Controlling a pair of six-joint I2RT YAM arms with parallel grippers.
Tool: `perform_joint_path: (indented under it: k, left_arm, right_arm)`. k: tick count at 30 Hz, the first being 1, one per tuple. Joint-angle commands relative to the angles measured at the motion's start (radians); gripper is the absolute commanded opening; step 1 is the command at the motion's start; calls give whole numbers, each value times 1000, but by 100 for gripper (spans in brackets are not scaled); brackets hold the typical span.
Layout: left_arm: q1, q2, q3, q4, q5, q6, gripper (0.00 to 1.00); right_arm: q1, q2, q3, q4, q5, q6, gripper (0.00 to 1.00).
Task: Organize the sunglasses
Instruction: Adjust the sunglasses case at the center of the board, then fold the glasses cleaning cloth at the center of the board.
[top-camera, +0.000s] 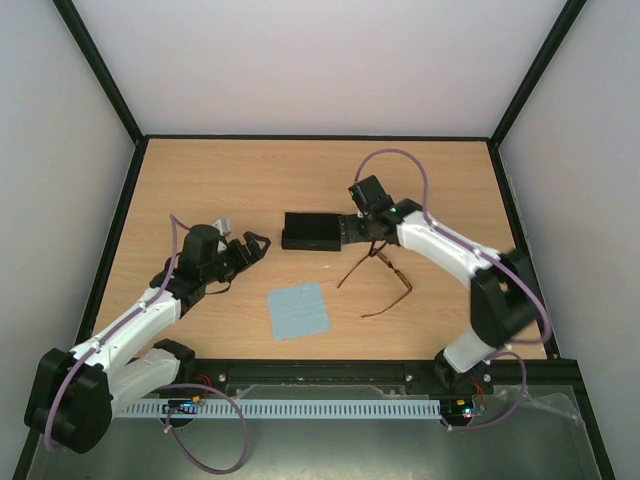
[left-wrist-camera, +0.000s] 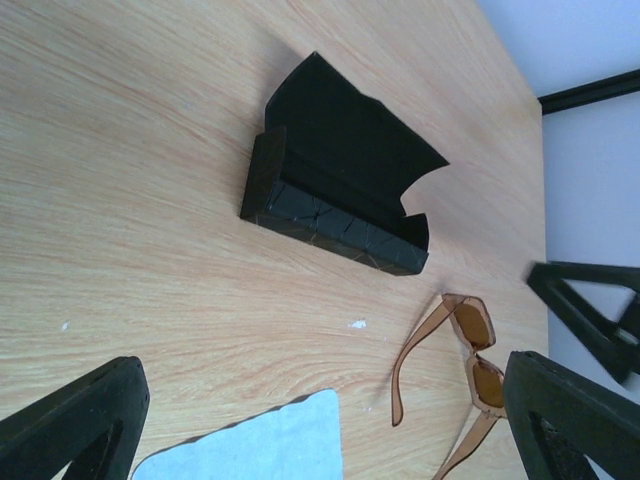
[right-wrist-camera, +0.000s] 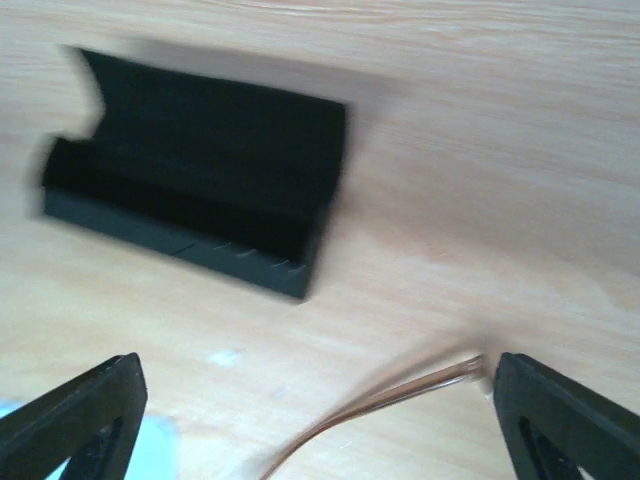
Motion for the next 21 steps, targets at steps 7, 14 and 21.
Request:
perform_joint_path:
  k: [7, 14, 21]
  left_arm:
    - [-2, -74, 51, -91, 22, 37, 100]
    - [-9, -54, 83, -105, 128, 80, 99]
    - [-81, -95, 54, -175, 12, 79, 99]
  right_arm:
    - [-8, -282, -197, 202, -440, 128, 99]
    - [-168, -178, -177, 226, -852, 211, 99]
    - [12, -131, -159, 106, -498, 128, 77]
